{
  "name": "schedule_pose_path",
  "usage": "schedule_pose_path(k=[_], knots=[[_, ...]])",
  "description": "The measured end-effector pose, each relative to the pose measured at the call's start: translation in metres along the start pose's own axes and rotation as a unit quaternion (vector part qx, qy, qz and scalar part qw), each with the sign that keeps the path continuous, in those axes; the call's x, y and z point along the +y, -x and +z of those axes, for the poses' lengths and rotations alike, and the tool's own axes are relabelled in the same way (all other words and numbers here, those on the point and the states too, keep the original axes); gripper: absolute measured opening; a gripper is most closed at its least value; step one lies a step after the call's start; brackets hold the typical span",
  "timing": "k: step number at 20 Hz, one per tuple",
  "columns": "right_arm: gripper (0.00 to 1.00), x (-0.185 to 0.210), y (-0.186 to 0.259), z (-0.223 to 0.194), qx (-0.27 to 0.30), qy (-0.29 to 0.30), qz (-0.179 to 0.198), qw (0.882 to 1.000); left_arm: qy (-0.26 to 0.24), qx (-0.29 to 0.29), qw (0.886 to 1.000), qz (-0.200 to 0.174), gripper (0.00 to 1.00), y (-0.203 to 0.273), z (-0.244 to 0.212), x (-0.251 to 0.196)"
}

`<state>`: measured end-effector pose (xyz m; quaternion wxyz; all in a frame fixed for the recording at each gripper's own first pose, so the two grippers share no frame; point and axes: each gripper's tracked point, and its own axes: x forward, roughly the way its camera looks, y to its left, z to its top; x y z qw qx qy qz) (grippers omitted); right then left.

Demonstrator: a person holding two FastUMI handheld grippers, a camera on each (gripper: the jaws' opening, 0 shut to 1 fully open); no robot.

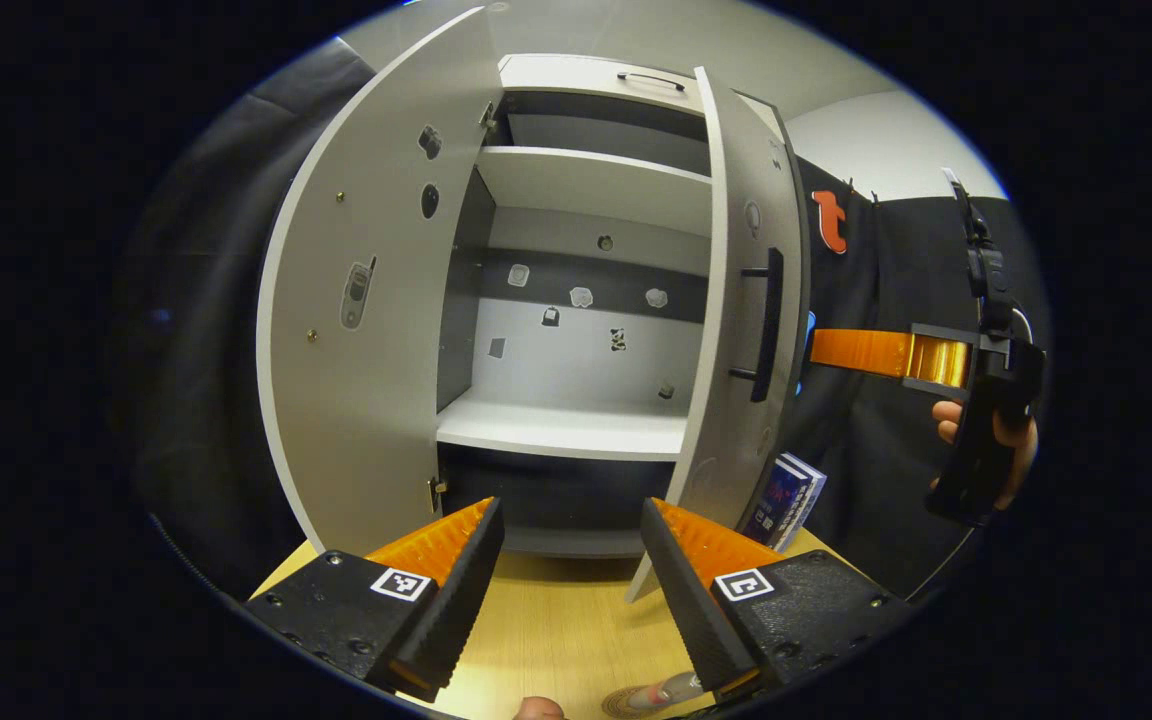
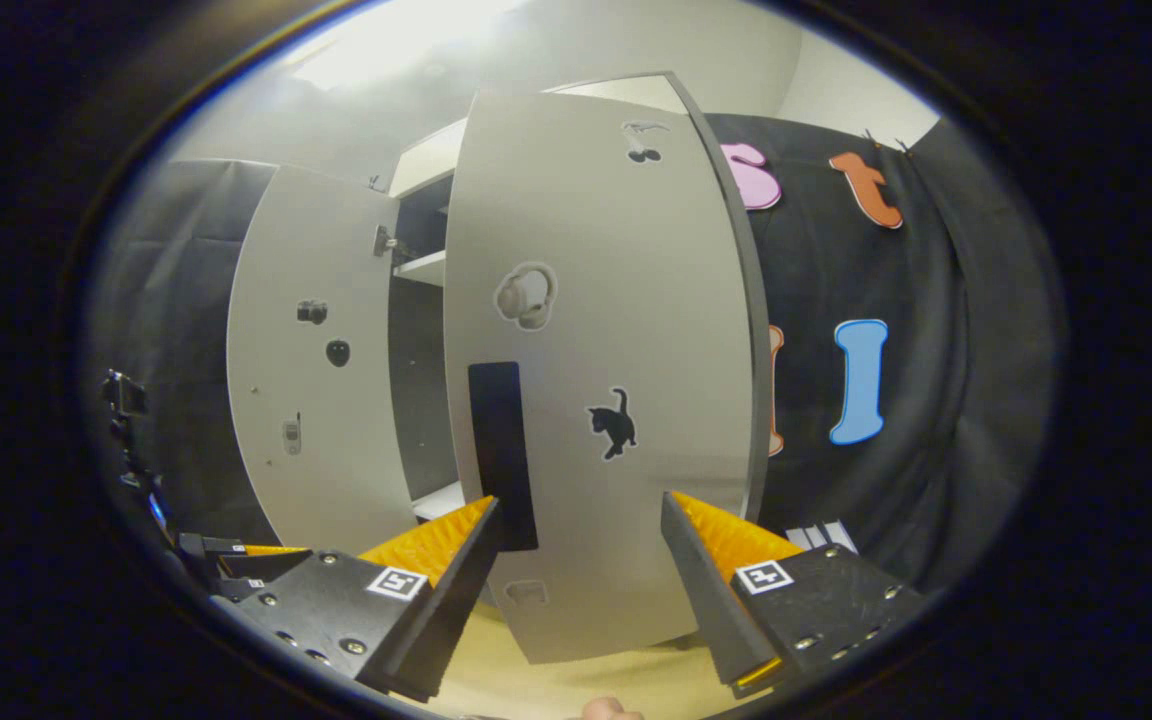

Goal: Grasp the bottle in the cabinet with the left hand and place it on the coaster, then close the right door with the right hand and the left door with the left hand.

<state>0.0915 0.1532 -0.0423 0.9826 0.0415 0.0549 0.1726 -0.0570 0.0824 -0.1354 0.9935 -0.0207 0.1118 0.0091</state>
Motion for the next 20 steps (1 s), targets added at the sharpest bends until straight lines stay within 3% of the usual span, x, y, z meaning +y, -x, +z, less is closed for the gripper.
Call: schedule_pose_path(k=[10,12,20], knots=[[0.96,-0.001,-0.0007,-0.0004,-0.002,-0.002,-0.003,1.0,0.006,-0.002,1.0,0.003,0.88,-0.0001,-0.001,0.0033],[0.93,-0.0014,-0.0009,-0.0001,-0.003,-0.002,-0.005,1.0,0.006,-0.003,1.0,0.004,0.89,-0.0004,-0.0008,0.0036],[0.96,-0.0027,-0.0008,0.0002,-0.003,-0.001,-0.011,1.0,0.004,-0.002,1.0,-0.001,0.89,-0.001,-0.0008,0.0011]])
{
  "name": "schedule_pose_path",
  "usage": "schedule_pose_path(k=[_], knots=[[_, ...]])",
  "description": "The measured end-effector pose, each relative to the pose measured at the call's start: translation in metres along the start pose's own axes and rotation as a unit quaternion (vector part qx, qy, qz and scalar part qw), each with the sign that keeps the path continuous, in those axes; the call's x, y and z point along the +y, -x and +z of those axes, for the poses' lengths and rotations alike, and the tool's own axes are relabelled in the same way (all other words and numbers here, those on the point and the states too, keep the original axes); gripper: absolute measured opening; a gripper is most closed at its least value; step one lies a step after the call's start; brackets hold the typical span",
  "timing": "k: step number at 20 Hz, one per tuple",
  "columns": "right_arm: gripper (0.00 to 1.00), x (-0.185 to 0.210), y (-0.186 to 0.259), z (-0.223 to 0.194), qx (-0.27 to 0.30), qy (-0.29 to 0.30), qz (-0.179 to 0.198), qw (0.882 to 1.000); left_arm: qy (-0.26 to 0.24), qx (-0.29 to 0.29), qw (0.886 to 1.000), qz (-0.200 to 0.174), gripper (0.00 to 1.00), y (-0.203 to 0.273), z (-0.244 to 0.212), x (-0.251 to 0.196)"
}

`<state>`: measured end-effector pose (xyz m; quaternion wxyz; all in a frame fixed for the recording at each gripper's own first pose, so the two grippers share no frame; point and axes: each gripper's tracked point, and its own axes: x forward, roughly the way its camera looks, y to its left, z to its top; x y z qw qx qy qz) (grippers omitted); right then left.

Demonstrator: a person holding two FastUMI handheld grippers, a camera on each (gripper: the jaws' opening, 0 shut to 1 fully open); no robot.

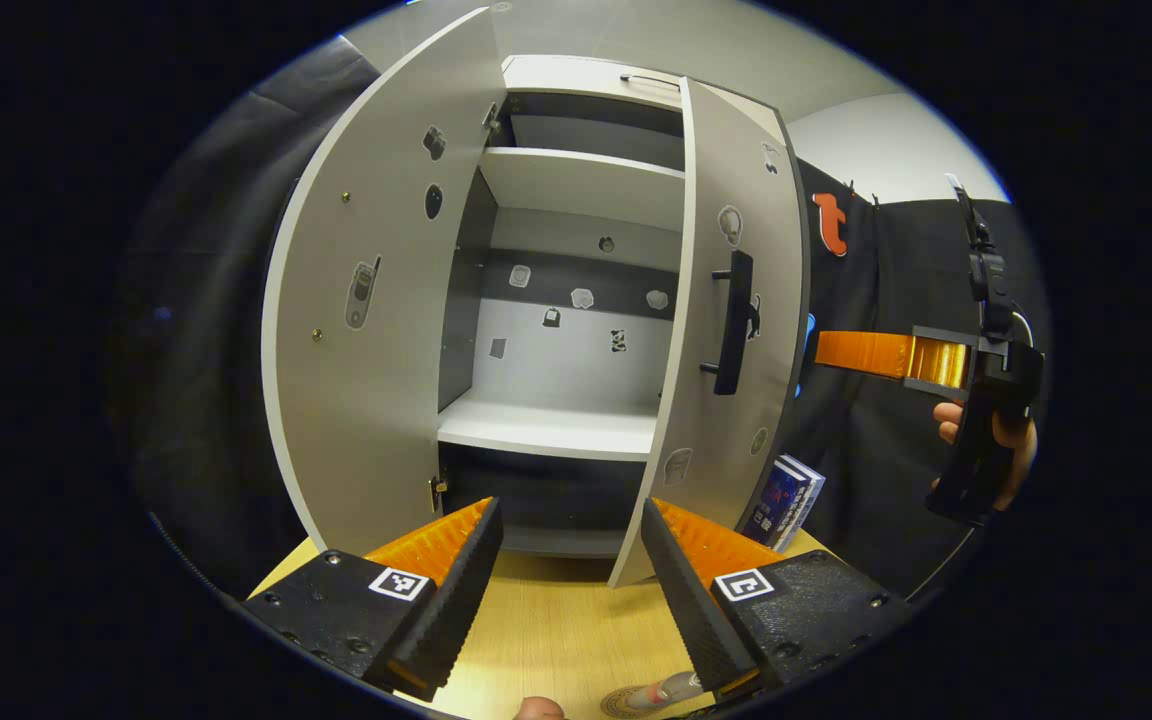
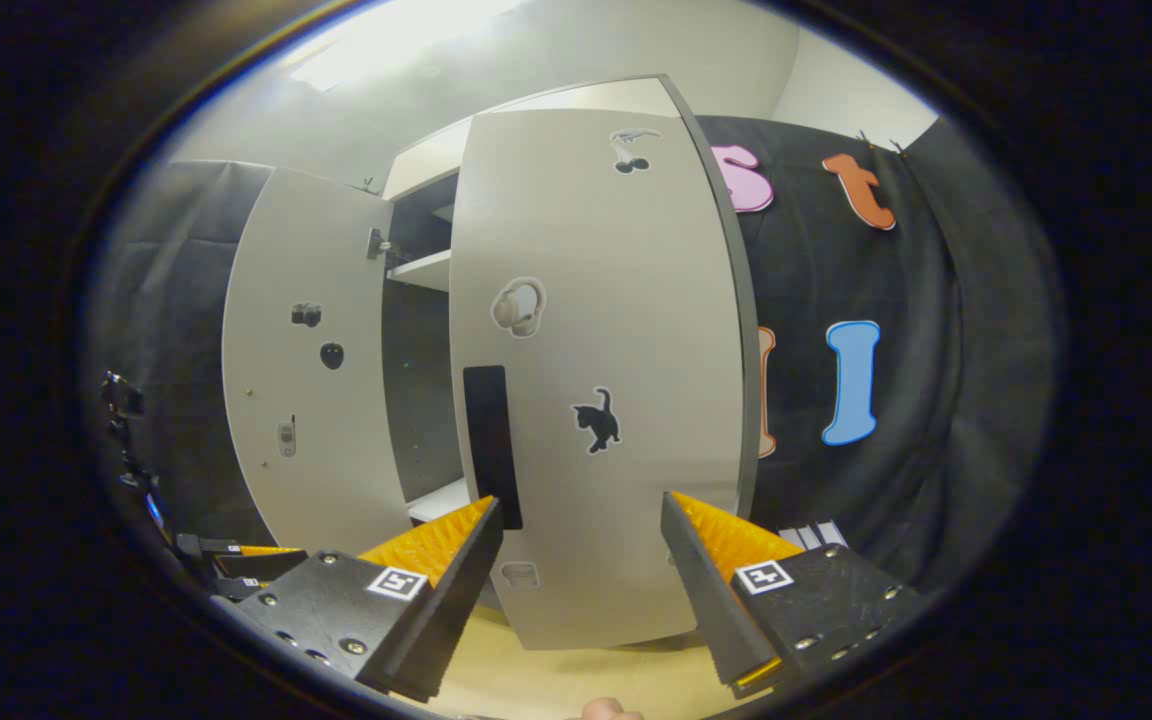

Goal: Grasp the bottle in the cabinet with the left hand and place it on the coaster, then close the right door with the right hand and the left door with the left hand.

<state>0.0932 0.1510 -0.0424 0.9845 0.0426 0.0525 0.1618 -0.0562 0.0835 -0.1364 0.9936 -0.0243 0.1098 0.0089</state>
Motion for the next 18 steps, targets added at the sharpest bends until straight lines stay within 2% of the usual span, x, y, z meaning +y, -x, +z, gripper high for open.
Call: schedule_pose_path(k=[1,3,4,7,8,9,11,13,15,16,18], knots=[[0.93,-0.0004,0.0,0.0007,0.0,0.001,-0.001,1.0,-0.001,0.0,1.0,-0.001,0.89,-0.0002,-0.0002,-0.0002],[0.93,0.0,0.0003,0.0009,-0.001,0.0,-0.001,1.0,-0.002,0.001,1.0,-0.002,0.89,0.0,-0.0002,-0.001],[0.96,0.0001,0.0007,0.0013,-0.001,0.0,-0.001,1.0,-0.003,0.0,1.0,-0.002,0.89,-0.0001,0.0003,-0.0013],[0.96,-0.0003,0.0008,0.0018,-0.002,-0.001,-0.002,1.0,-0.004,0.0,1.0,-0.003,0.89,0.0,0.001,-0.0016],[0.93,-0.0003,0.0009,0.0012,-0.002,0.0,-0.003,1.0,-0.005,0.0,1.0,-0.002,0.89,-0.0002,0.0011,-0.0011],[0.96,-0.0011,0.0004,0.0009,-0.002,0.0,-0.003,1.0,-0.005,0.0,1.0,-0.001,0.89,0.0001,0.0011,-0.0008],[0.96,-0.0009,0.001,0.0015,-0.002,0.0,-0.004,1.0,-0.005,0.0,1.0,-0.001,0.89,0.0,0.0011,-0.0008],[0.93,-0.0017,0.0008,0.0005,-0.002,0.0,-0.005,1.0,-0.005,0.0,1.0,0.0,0.89,0.0004,0.0011,-0.0003],[0.96,-0.0015,0.0007,0.0013,-0.003,0.001,-0.005,1.0,-0.005,0.0,1.0,0.002,0.89,0.0006,0.0005,0.0005],[0.93,-0.0017,0.0013,0.0009,-0.003,0.002,-0.006,1.0,-0.005,0.0,1.0,0.002,0.85,0.0006,0.0009,0.0005],[0.96,-0.0021,0.0011,0.0,-0.001,0.004,-0.007,1.0,-0.004,0.0,1.0,0.004,0.85,0.0015,0.0008,0.0013]])
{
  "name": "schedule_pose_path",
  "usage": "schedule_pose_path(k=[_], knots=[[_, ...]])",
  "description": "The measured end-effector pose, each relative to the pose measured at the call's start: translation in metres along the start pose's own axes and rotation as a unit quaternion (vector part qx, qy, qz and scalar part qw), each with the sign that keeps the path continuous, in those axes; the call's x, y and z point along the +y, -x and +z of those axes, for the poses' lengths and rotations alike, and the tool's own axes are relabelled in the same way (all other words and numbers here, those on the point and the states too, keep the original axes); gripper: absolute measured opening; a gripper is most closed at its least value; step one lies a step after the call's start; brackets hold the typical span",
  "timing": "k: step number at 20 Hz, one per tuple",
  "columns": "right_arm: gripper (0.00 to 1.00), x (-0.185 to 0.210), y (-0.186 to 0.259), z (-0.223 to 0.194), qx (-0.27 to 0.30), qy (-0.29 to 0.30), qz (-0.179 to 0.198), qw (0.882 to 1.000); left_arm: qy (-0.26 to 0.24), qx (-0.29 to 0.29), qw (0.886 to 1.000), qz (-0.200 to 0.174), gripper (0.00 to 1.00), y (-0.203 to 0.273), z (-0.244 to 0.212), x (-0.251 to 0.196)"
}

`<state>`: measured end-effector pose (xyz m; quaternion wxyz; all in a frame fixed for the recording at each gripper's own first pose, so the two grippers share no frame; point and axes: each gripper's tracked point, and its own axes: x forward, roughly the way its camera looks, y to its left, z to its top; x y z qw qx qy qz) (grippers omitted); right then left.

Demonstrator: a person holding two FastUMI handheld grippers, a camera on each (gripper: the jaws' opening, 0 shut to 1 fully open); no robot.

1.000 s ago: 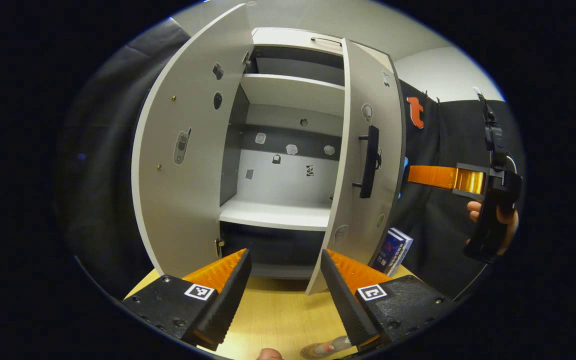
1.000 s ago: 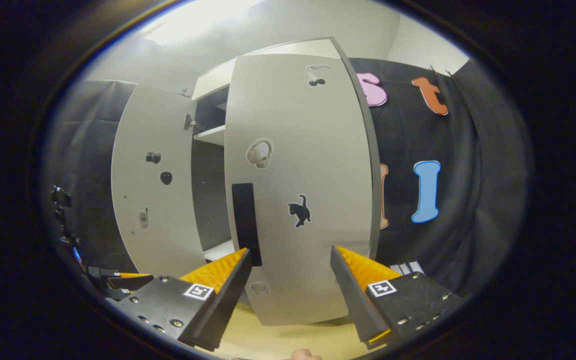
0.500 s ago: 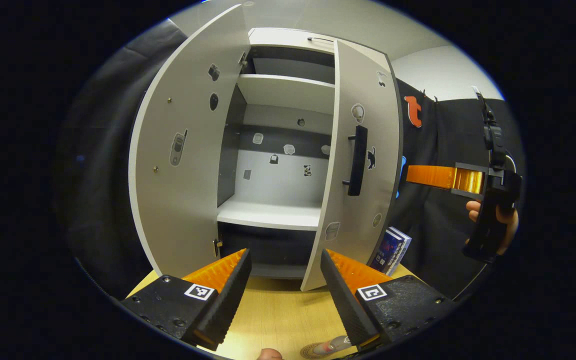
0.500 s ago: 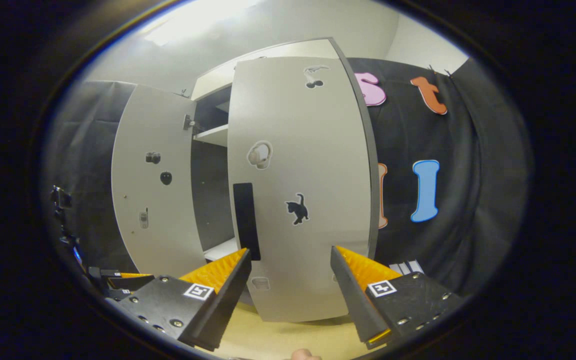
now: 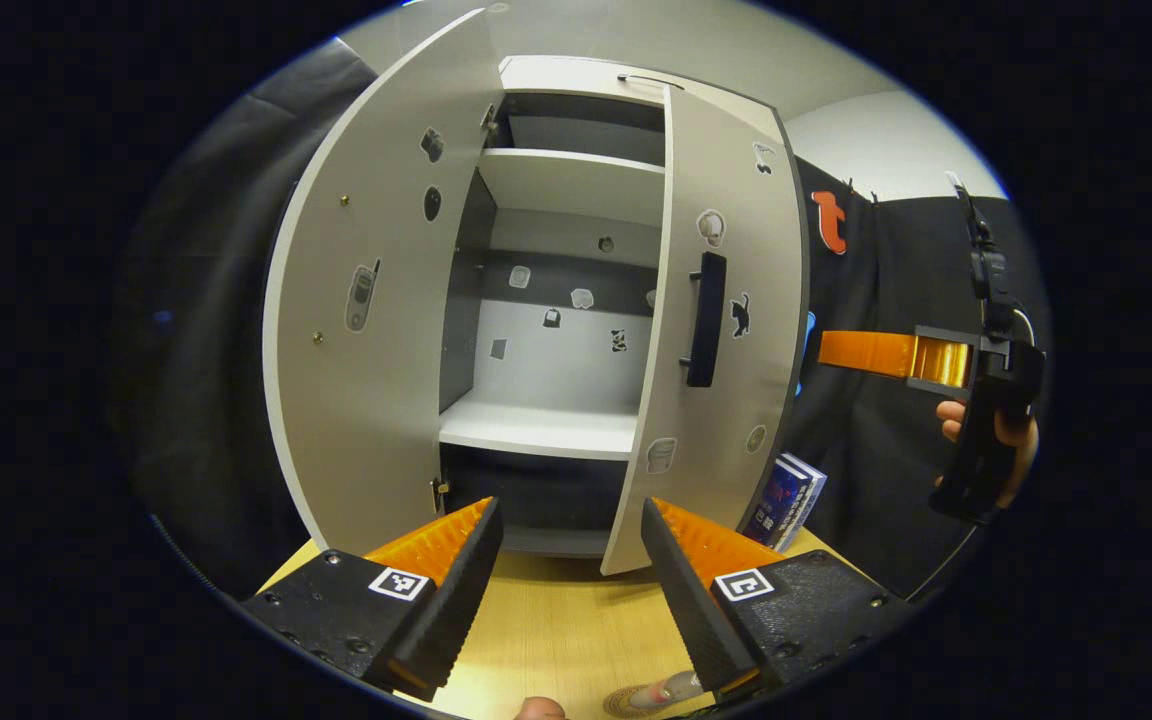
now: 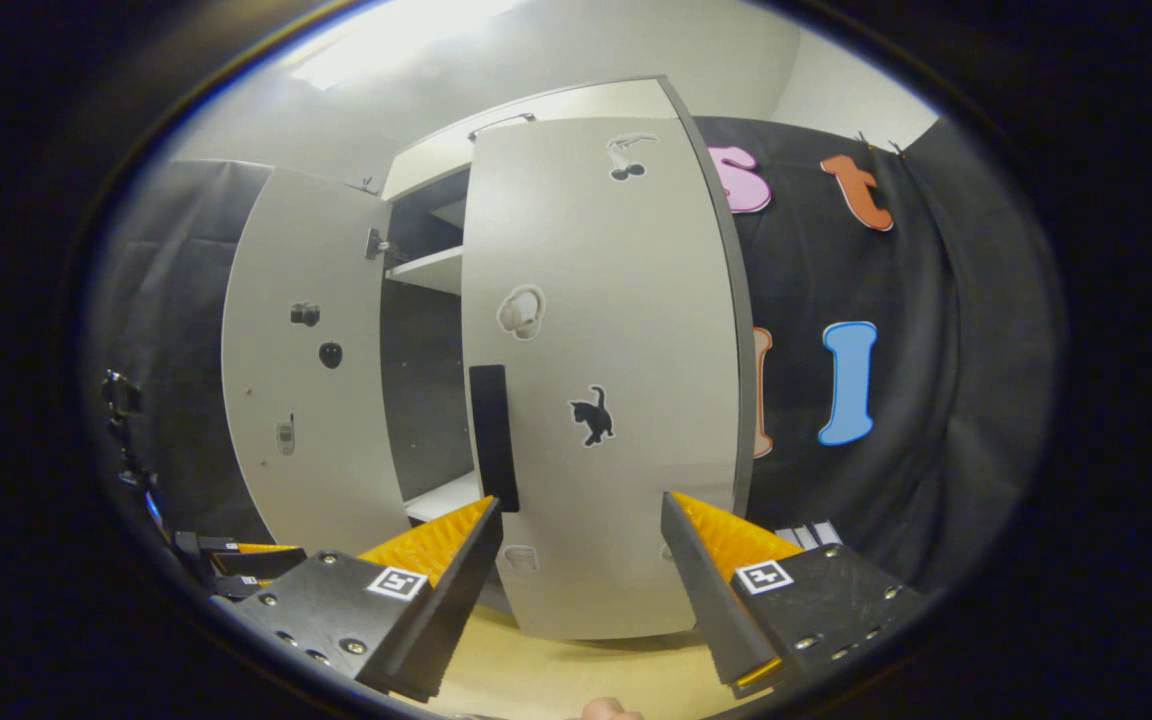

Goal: Grasp the bottle in the cabinet with the left hand and place it on the coaster, then close the right door with the right hand and the left door with the left hand.

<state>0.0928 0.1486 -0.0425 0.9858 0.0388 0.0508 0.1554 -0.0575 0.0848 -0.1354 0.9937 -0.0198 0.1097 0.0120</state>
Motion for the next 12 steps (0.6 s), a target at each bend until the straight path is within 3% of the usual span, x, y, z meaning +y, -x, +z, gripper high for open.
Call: schedule_pose_path(k=[1,4,12], knots=[[0.93,-0.0004,0.0002,0.0001,0.0,0.001,0.0,1.0,0.0,0.0,1.0,0.001,0.85,0.0004,0.0002,0.0007],[0.96,0.0001,0.0008,-0.0002,0.001,0.0,0.0,1.0,0.0,-0.002,1.0,0.004,0.89,0.0009,0.0019,0.0036],[0.93,0.0004,0.0026,0.0004,0.001,0.002,0.001,1.0,0.004,-0.003,1.0,0.011,0.89,0.005,0.0026,0.0095]])
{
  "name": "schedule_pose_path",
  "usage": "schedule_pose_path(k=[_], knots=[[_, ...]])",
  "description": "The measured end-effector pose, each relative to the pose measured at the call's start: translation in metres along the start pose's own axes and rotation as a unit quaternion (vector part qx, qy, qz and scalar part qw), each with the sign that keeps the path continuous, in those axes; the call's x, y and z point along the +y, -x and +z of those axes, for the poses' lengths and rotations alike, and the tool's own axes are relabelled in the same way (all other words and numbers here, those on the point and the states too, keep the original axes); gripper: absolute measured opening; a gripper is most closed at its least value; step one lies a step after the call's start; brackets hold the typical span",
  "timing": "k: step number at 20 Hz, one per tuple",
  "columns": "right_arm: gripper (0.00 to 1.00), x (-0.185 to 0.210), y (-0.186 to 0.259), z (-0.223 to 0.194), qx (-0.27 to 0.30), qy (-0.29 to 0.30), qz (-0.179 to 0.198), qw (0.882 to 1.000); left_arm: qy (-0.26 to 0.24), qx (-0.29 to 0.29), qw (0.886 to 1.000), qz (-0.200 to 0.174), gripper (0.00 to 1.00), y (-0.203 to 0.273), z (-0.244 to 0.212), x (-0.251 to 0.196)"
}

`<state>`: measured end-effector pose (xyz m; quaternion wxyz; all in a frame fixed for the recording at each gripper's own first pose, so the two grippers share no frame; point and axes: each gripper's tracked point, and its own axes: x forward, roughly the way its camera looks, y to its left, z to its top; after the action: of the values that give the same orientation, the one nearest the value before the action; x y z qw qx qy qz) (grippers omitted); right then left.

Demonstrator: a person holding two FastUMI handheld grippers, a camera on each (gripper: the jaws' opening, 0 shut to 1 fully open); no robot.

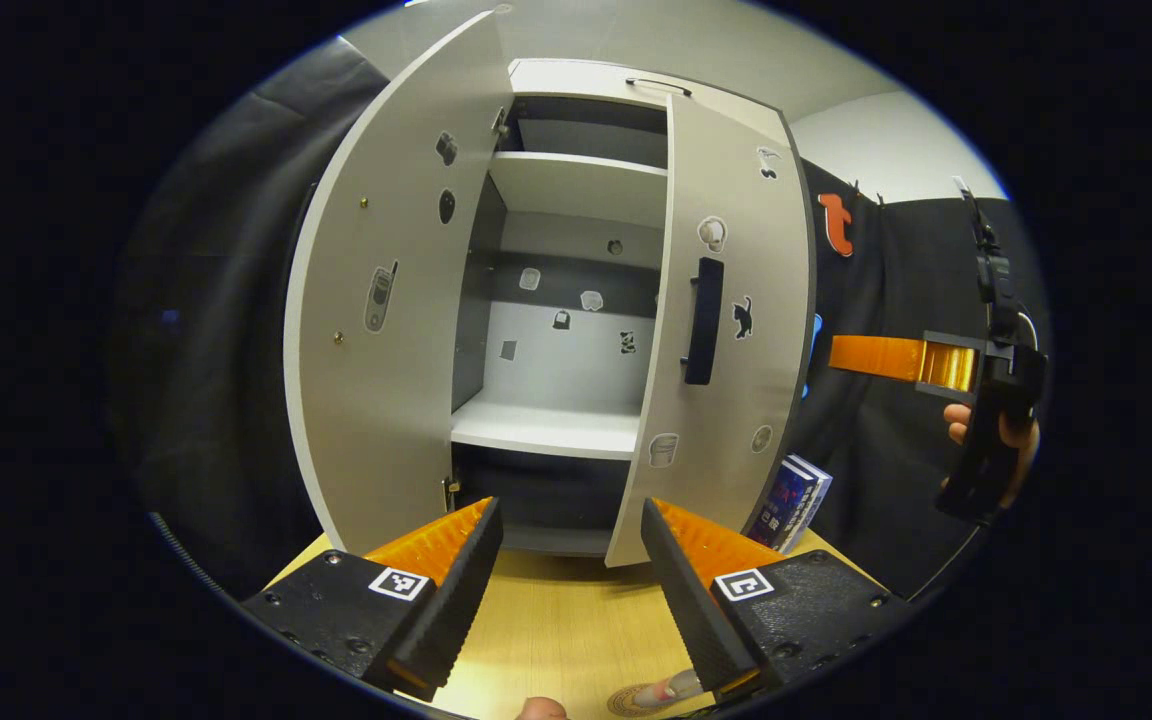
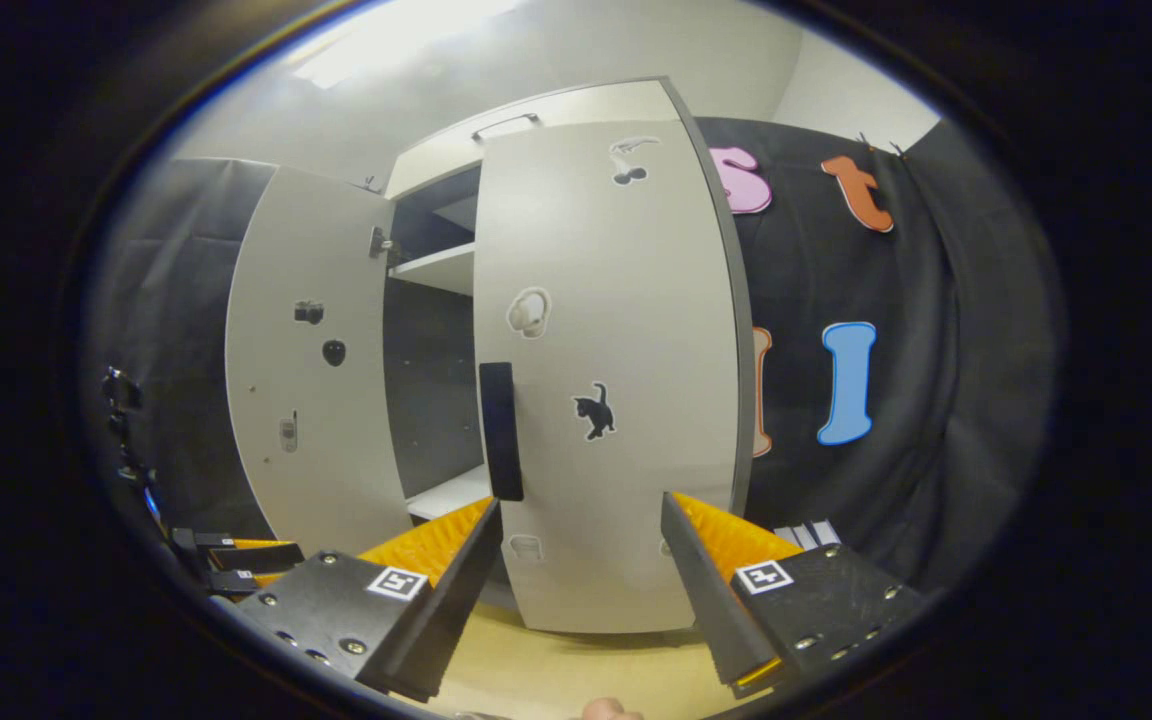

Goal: Grasp the bottle in the cabinet with the left hand and place it on the coaster, then close the right door with the right hand and the left door with the left hand.

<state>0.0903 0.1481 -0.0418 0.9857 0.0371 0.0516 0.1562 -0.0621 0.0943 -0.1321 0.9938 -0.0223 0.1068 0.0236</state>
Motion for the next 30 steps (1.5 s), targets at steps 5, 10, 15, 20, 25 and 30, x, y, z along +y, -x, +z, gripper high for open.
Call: schedule_pose_path(k=[5,10,15,20,25,30], knots=[[0.96,0.0,0.0,-0.001,0.002,-0.002,0.001,1.0,0.002,-0.004,1.0,0.011,0.85,0.007,0.002,0.01],[0.96,0.002,0.0,-0.002,0.007,-0.001,0.007,1.0,0.002,-0.001,1.0,0.03,0.89,0.017,0.003,0.028],[0.93,0.002,0.002,-0.003,0.01,-0.001,0.015,1.0,0.004,-0.001,0.998,0.064,0.89,0.031,0.003,0.062],[0.93,0.003,0.003,-0.006,0.013,-0.001,0.019,1.0,0.005,0.002,0.995,0.105,0.89,0.045,0.001,0.105],[0.96,0.009,0.005,-0.01,0.015,-0.006,0.021,1.0,-0.006,0.004,0.99,0.143,0.89,0.059,0.005,0.15],[0.96,0.03,0.001,-0.018,0.019,-0.006,0.022,1.0,-0.012,-0.003,0.985,0.17,0.89,0.061,0.017,0.191]])
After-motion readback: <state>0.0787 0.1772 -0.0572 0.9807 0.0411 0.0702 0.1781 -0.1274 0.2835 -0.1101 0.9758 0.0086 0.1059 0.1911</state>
